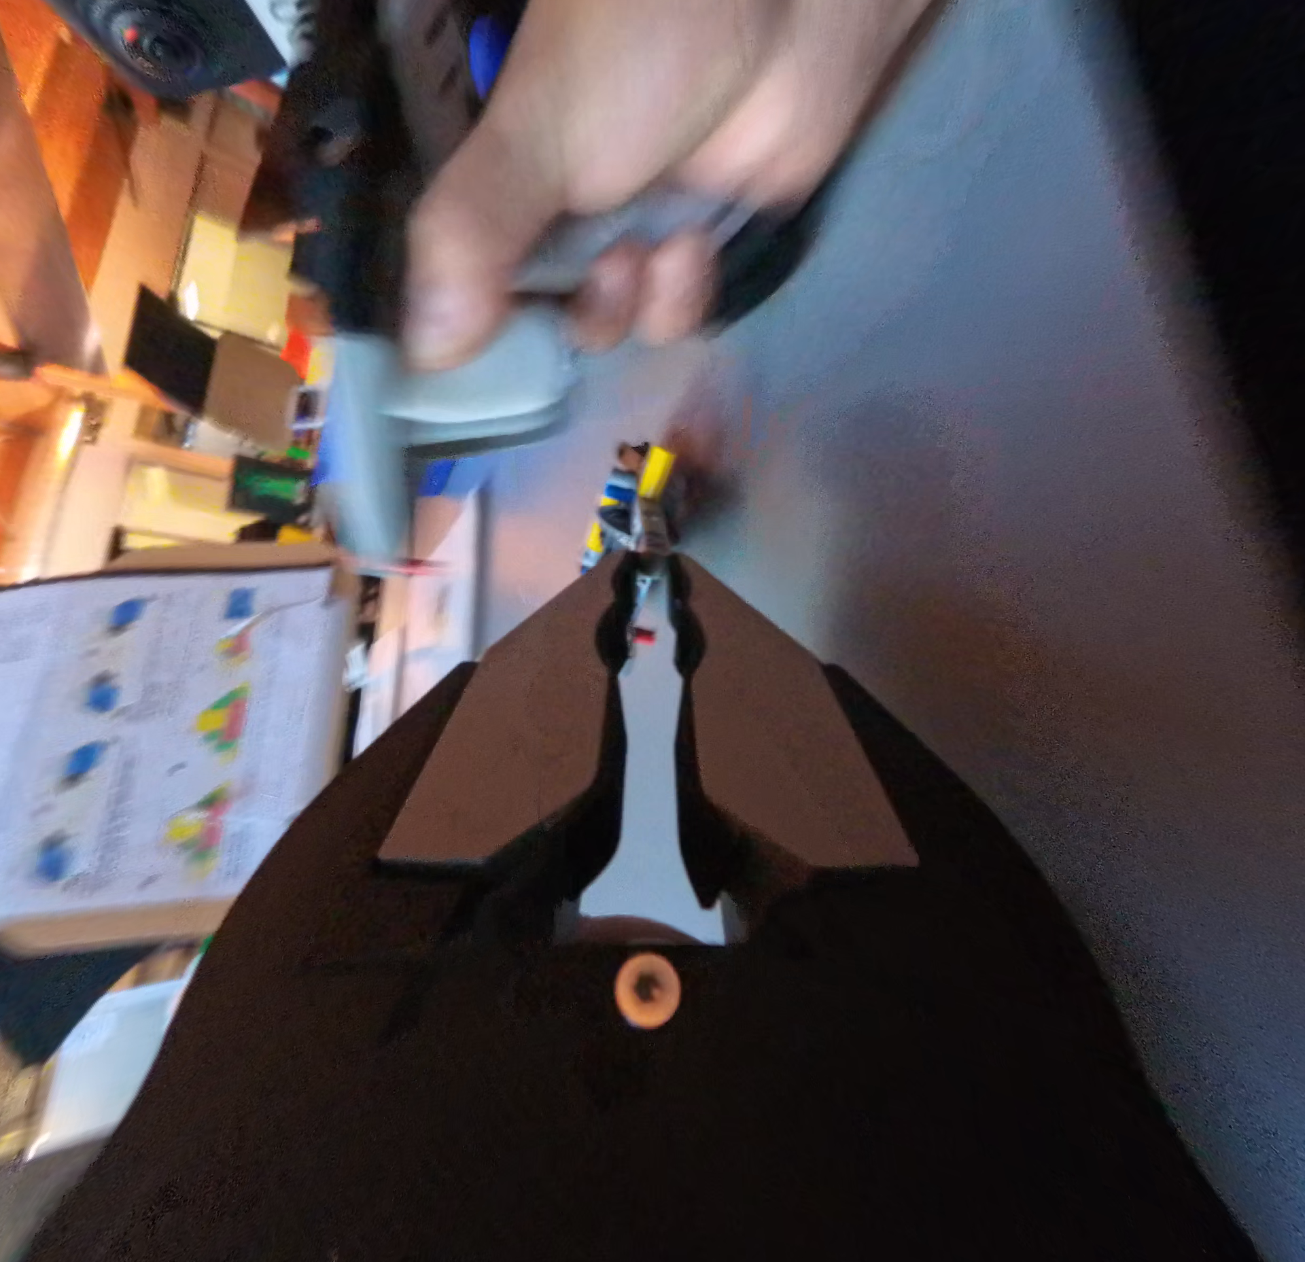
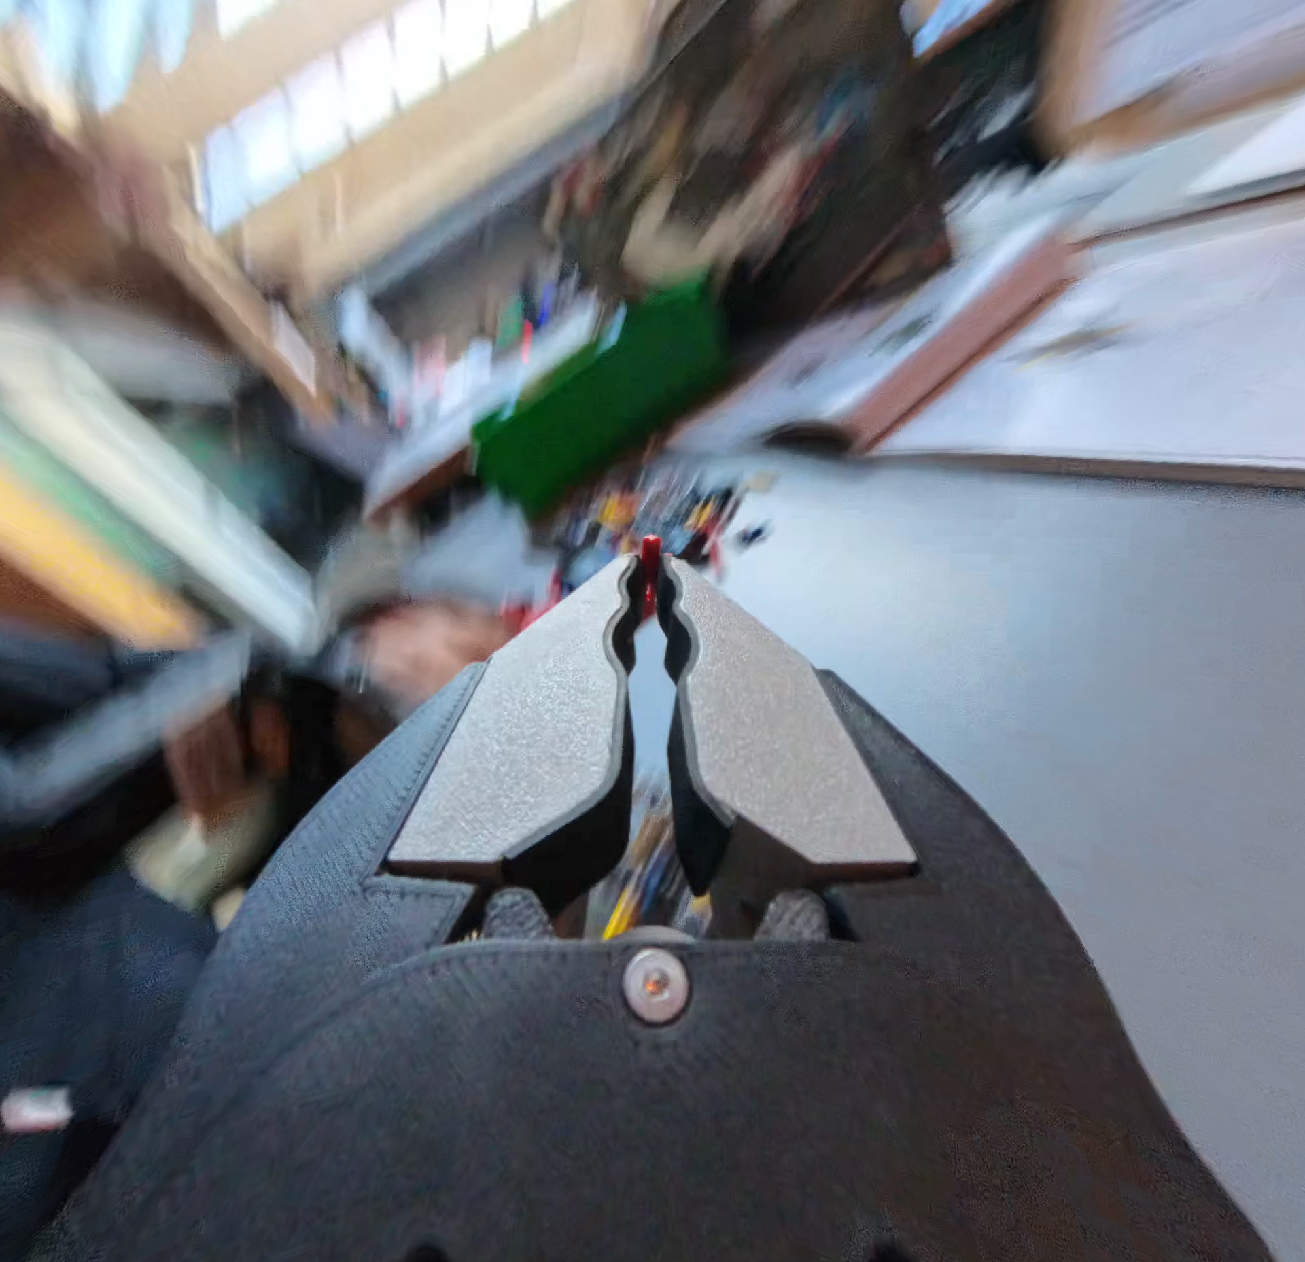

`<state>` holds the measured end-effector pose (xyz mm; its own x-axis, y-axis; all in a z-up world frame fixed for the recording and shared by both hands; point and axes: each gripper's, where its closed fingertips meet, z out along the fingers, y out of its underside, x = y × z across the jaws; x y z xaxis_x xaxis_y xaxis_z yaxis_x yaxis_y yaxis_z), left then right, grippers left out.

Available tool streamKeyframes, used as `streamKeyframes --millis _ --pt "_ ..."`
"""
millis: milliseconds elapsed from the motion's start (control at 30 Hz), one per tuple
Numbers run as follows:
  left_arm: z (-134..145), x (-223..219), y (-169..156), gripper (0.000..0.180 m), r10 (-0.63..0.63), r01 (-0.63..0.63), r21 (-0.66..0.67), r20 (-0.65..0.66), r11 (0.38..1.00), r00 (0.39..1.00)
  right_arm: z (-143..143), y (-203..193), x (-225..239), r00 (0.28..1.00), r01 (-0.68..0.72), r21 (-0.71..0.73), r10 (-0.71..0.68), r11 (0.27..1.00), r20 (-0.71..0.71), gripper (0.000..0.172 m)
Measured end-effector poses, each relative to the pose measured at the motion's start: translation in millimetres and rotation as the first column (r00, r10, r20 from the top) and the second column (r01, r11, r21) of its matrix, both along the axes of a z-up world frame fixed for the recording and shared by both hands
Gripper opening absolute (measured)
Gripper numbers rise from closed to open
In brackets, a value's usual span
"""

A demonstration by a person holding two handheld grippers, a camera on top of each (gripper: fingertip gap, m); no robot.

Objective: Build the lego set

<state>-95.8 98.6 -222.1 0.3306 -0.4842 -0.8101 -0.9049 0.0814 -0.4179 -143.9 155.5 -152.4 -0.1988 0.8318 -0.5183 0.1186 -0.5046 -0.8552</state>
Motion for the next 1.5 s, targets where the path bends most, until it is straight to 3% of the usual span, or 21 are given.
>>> streamKeyframes --millis 33,67,133,200,367,533,833,1133,1500 --pt "-20.4 22.2 -13.3 0.008 -0.061 0.061 0.004 -0.06 0.998 0.996 0.4 14.8 2.5 1.0 0.014 -0.103 -0.016 0.995 -0.019 0.0" --pt "-16.7 36.3 -20.6 0.007 -0.103 0.125 0.104 -0.2 0.987 0.974 2.7 23.5 4.7 0.999 -0.006 -0.192 -0.005 0.981 -0.053 0.0" --pt "1.2 24.6 -7.3 0.004 -0.023 0.022 0.067 0.021 0.998 1.0 1.6 -2.8 1.5 0.996 -0.092 -0.043 0.091 0.995 -0.025 0.0" --pt "-4.7 -6.9 9.2 0.004 0.061 -0.06 0.049 -0.015 0.997 0.998 1.0 -11.9 -2.8 0.996 -0.085 0.061 0.085 0.995 -0.006 0.0" --pt "-3.1 -2.6 5.5 0.004 0.019 -0.001 0.141 -0.131 0.99 0.991 10.8 -2.1 3.4 0.993 -0.084 0.008 0.085 0.996 -0.088 0.0" --pt "-4.7 -6.8 6.9 0.004 0.044 -0.003 0.201 -0.201 0.979 0.979 16.0 -7.1 17.9 0.988 -0.089 0.112 0.102 0.99 -0.114 0.001" --pt "-3.5 -22.3 9.7 0.036 0.128 -0.124 0.108 -0.029 0.986 0.991 18.3 3.0 32.8 0.989 -0.038 0.112 0.053 0.993 -0.136 0.001" --pt "3.5 -39.2 -12.5 0.039 0.195 -0.195 0.085 0.012 0.977 0.981 19.6 2.4 39.6 0.989 -0.014 0.15 0.036 0.989 -0.143 0.001" --pt "42.9 -50.0 -11.6 0.022 0.232 -0.293 0.234 0.256 0.927 0.938 22.5 6.0 44.6 0.986 0.006 0.125 0.015 0.992 -0.168 0.001"
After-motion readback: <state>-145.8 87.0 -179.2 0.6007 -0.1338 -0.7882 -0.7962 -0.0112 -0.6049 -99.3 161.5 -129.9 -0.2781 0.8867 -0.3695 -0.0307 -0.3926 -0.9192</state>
